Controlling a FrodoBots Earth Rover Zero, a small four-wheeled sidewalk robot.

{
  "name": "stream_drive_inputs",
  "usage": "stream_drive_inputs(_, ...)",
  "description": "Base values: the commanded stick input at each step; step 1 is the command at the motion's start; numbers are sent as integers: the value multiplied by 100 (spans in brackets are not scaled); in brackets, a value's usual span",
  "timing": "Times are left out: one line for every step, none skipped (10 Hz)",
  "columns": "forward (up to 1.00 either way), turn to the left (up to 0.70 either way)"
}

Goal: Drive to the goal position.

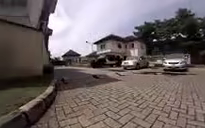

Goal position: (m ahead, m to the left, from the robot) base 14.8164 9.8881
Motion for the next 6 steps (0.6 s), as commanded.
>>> stream_drive_inputs(50,50)
stream_drive_inputs(50,50)
stream_drive_inputs(50,41)
stream_drive_inputs(50,15)
stream_drive_inputs(50,0)
stream_drive_inputs(50,0)
